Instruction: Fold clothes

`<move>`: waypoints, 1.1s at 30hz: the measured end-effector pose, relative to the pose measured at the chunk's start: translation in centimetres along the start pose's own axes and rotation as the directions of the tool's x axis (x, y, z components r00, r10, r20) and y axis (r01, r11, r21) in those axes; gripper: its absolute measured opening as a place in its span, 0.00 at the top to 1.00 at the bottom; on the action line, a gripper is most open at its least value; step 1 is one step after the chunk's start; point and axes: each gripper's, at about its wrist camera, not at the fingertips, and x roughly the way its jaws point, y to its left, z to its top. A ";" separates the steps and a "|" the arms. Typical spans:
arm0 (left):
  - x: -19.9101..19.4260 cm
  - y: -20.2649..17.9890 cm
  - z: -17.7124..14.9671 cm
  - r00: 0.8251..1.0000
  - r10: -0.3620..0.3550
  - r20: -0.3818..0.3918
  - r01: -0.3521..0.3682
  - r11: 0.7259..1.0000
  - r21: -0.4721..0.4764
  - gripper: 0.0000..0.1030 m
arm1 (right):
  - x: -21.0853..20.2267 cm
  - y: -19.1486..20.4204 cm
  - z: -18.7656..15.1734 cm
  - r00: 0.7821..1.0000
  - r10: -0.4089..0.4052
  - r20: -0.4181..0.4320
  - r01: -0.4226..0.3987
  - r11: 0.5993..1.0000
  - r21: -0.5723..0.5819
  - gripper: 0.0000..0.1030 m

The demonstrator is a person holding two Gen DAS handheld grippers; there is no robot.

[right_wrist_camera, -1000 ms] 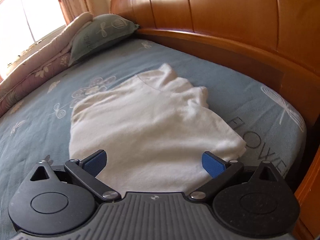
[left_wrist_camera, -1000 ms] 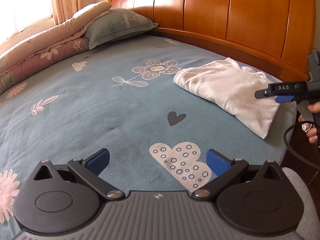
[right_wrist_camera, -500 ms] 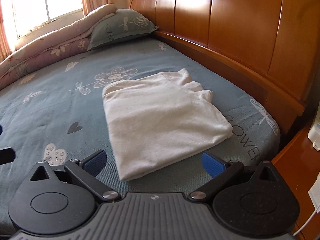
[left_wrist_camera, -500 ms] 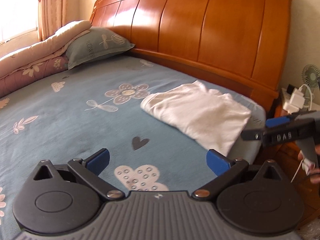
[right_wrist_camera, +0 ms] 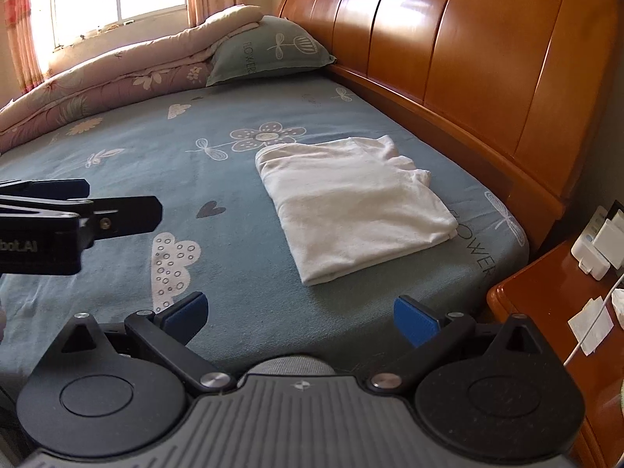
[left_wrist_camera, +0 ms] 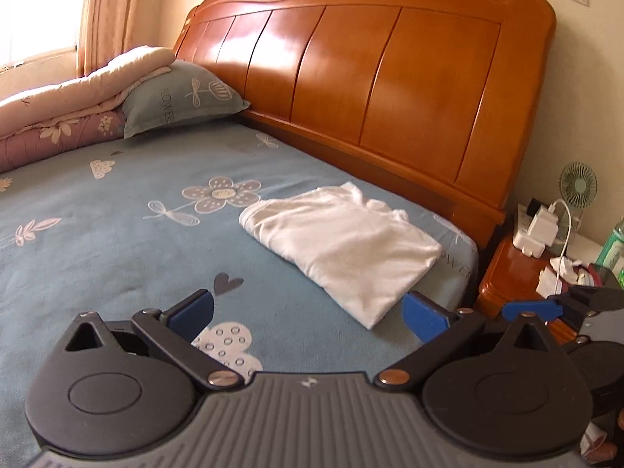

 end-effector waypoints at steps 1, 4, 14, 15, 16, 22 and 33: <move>-0.1 -0.1 -0.2 1.000 0.007 -0.010 -0.007 1.000 0.005 0.01 | -0.3 0.3 -0.2 1.000 -0.004 0.002 0.004 1.000 -0.002 0.00; -0.3 -0.3 -0.9 0.999 0.013 -0.047 -0.013 1.000 0.013 0.01 | -1.2 0.7 -0.5 1.000 -0.015 0.010 0.015 1.000 0.004 0.00; -0.2 0.2 -1.7 0.989 0.068 -0.128 -0.068 0.998 0.003 0.01 | -2.8 0.6 -1.1 1.000 -0.016 0.019 0.016 1.000 0.022 0.00; -0.1 0.2 -1.7 0.987 0.072 -0.140 -0.072 0.997 0.005 0.01 | -2.8 0.5 -1.1 1.000 -0.016 0.018 0.015 1.000 0.027 0.00; 0.0 0.1 -1.8 0.986 0.077 -0.150 -0.076 0.997 0.009 0.01 | -2.8 0.4 -1.1 1.000 -0.015 0.018 0.015 0.999 0.031 0.00; 0.4 -0.8 -2.2 0.978 0.089 -0.188 -0.081 0.995 0.050 0.01 | -2.7 0.0 -1.1 1.000 -0.012 0.018 0.011 0.999 0.051 0.00; 0.3 -1.1 -2.1 0.975 0.097 -0.199 -0.086 0.994 0.063 0.01 | -2.4 -0.6 -1.1 1.000 0.003 0.012 -0.004 0.997 0.072 0.00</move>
